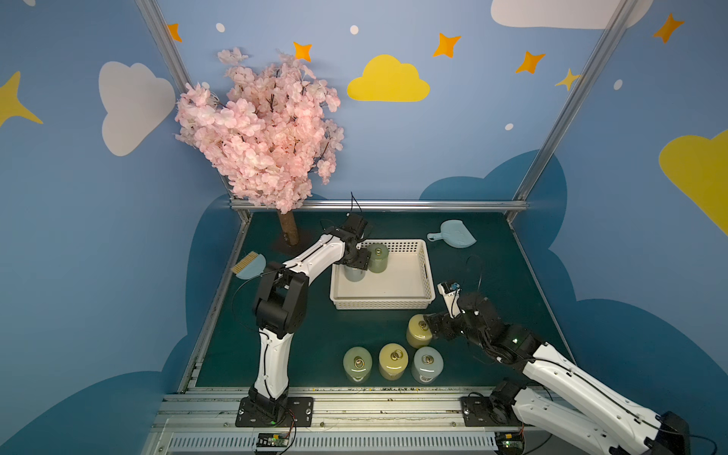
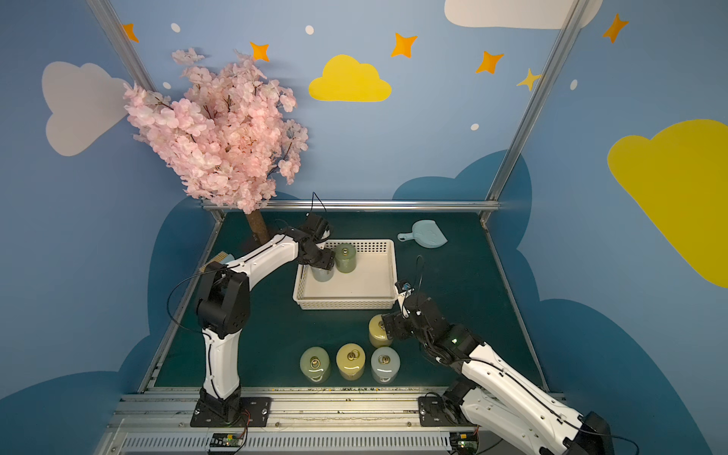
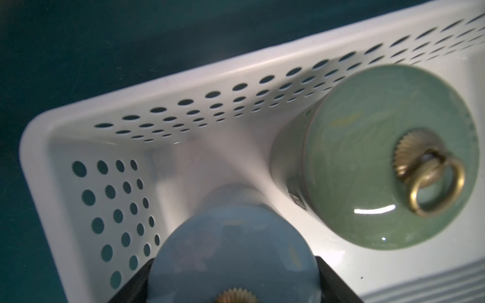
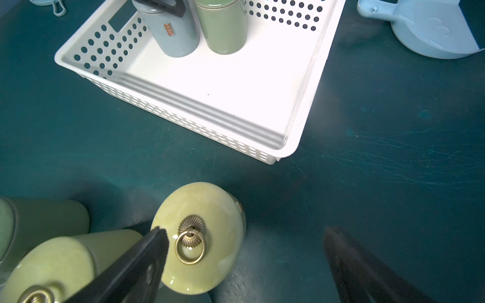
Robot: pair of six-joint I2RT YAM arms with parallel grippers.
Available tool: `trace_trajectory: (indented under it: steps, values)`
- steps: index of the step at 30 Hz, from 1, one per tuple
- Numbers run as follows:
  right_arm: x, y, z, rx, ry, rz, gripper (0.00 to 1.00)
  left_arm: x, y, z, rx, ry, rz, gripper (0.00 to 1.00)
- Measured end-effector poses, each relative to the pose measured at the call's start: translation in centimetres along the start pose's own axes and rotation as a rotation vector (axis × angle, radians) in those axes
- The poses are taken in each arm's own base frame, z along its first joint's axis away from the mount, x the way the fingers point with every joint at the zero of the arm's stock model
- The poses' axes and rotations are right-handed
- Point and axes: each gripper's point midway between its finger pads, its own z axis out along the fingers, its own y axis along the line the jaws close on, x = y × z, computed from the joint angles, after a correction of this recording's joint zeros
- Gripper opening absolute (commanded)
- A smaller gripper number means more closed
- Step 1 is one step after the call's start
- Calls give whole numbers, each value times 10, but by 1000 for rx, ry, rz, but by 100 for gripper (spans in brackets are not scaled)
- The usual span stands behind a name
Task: Take the tea canister out of the basket
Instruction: Pick up the tea canister from the basket.
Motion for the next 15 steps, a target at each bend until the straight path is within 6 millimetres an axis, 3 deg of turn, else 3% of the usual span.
trace_trajectory:
  steps: [15]
  values:
    - [-1, 0, -2, -4, -7, 4, 99, -2, -2, -1, 17, -8, -5, 50]
